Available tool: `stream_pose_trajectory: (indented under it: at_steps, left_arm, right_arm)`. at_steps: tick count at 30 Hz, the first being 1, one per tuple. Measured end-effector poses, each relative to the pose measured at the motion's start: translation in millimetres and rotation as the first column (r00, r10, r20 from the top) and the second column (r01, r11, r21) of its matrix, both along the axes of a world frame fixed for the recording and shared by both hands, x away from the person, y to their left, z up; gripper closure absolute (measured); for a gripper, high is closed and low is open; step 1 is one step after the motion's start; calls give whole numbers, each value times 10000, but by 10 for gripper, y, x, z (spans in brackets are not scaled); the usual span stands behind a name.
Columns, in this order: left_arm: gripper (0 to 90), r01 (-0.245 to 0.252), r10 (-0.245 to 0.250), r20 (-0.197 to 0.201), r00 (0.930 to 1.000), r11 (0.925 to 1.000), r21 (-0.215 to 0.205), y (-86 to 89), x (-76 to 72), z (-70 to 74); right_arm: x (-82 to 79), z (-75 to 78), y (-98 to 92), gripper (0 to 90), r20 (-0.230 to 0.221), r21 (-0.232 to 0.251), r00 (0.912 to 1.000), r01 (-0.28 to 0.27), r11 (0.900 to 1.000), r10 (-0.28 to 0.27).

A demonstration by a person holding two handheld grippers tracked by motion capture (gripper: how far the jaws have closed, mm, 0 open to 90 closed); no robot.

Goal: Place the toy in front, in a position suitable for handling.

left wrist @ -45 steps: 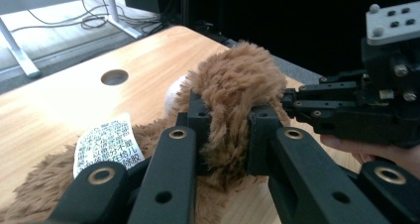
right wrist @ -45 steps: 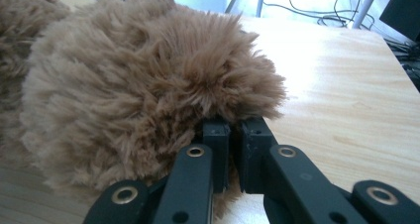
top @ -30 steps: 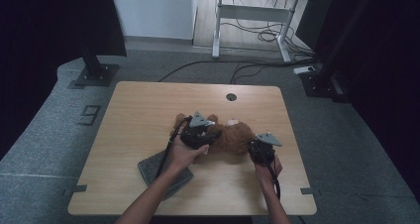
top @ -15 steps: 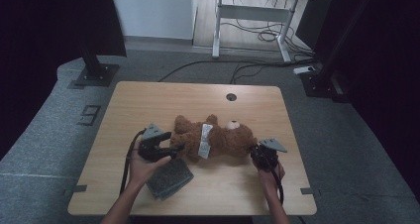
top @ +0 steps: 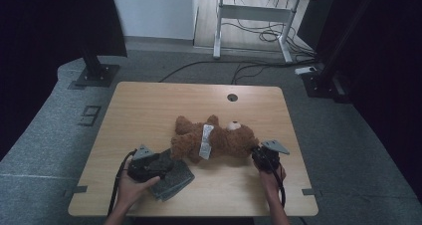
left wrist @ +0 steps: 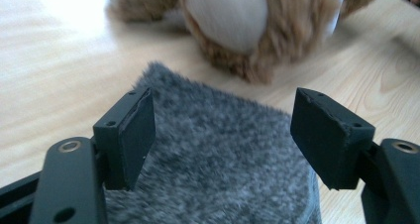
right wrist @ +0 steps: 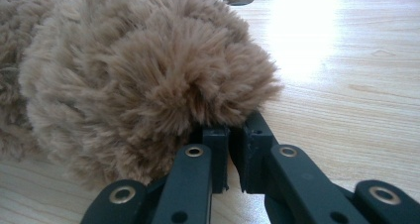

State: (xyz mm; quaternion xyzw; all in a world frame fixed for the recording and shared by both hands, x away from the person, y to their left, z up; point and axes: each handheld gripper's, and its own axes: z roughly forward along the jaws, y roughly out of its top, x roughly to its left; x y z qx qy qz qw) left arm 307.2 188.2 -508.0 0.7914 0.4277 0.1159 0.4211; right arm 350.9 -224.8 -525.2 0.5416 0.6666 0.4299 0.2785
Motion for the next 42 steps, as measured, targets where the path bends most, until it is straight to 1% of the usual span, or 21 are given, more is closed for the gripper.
stream_pose_trajectory:
  at_steps: [2, 4, 8, 10, 12, 14, 17, 18, 20, 21, 24, 27, 29, 30, 31, 32, 34, 35, 37, 39, 42]
  left_arm:
    - [248, 118, -118, -19, 9999, 9996, 241, -38, -15, -49]
    - [246, 211, -207, -103, 9997, 9991, 367, -71, -24, -93]
    - [244, 395, -367, -451, 9983, 9973, 626, -141, -22, -199]
    - [234, 507, -450, -563, 9974, 9931, 1056, -186, -17, -248]
    - [233, 455, -389, -533, 9978, 9908, 1272, -219, -16, -285]
    - [236, 322, -257, -527, 9983, 9914, 1271, -227, -14, -322]
    - [264, 70, -25, -351, 9994, 9915, 1296, -225, -38, -343]
    - [280, -7, 39, -221, 9997, 9900, 1407, -232, -51, -351]
    - [315, -49, 36, 81, 10000, 9842, 1771, -255, -78, -364]
    - [324, -68, 43, 139, 9999, 9829, 1841, -260, -86, -366]
    - [368, -88, 40, 265, 9996, 9823, 1869, -244, -96, -371]
    - [378, -103, 48, 308, 9995, 9839, 1784, -229, -108, -376]
    - [363, -72, 35, 219, 9998, 9858, 1679, -219, -112, -368]
    - [340, -23, -1, 150, 9999, 9880, 1545, -212, -115, -358]
    - [302, 112, -117, 27, 9999, 9902, 1393, -207, -119, -341]
    - [242, 162, -160, -23, 9999, 9911, 1321, -209, -125, -332]
    - [169, 294, -286, -81, 9996, 9910, 1309, -224, -150, -315]
    - [153, 345, -335, -94, 9994, 9911, 1286, -239, -165, -312]
    - [140, 455, -444, -108, 9990, 9879, 1483, -281, -192, -326]
    - [116, 543, -525, -143, 9985, 9823, 1794, -318, -201, -355]
    - [107, 445, -473, 80, 9988, 9761, 2126, -361, -222, -388]
  right_arm:
    - [0, -8, -6, 841, 13, 26, 10000, -16, 10000, 16]
    - [-3, -16, -12, 841, -14, 40, 10000, -22, 10000, 22]
    - [-9, -44, -21, 839, -42, 29, 10000, -78, 10000, 78]
    - [-17, -51, -27, 833, -9, 30, 9999, -123, 9999, 123]
    - [-22, -59, -34, 830, 0, 3, 9999, -164, 9999, 164]
    - [-31, -70, -39, 829, -62, 8, 9998, -178, 9998, 178]
    - [-41, -83, -38, 829, -101, 29, 9998, -187, 9998, 187]
    - [-44, -83, -37, 829, -105, 44, 9998, -190, 9998, 191]
    - [-49, -82, -37, 827, -100, 61, 9998, -199, 9998, 200]
    - [-52, -83, -38, 824, -99, 64, 9997, -203, 9998, 204]
    - [-59, -82, -51, 815, -98, 119, 9997, -235, 9997, 237]
    - [-64, -84, -64, 813, -109, 181, 9996, -246, 9995, 248]
    - [-63, -86, -64, 813, -117, 178, 9996, -254, 9995, 256]
    - [-63, -87, -63, 813, -127, 157, 9996, -259, 9995, 261]
    - [-62, -87, -61, 813, -125, 155, 9996, -255, 9996, 257]
    - [-61, -86, -62, 812, -119, 148, 9996, -259, 9996, 261]
    - [-60, -86, -65, 810, -119, 192, 9996, -252, 9995, 254]
    - [-58, -86, -68, 808, -117, 196, 9996, -249, 9995, 251]
    - [-57, -86, -71, 805, -138, 218, 9996, -239, 9995, 242]
    - [-58, -85, -71, 802, -140, 208, 9996, -234, 9995, 237]
    - [-59, -85, -75, 799, -126, 223, 9996, -238, 9995, 241]
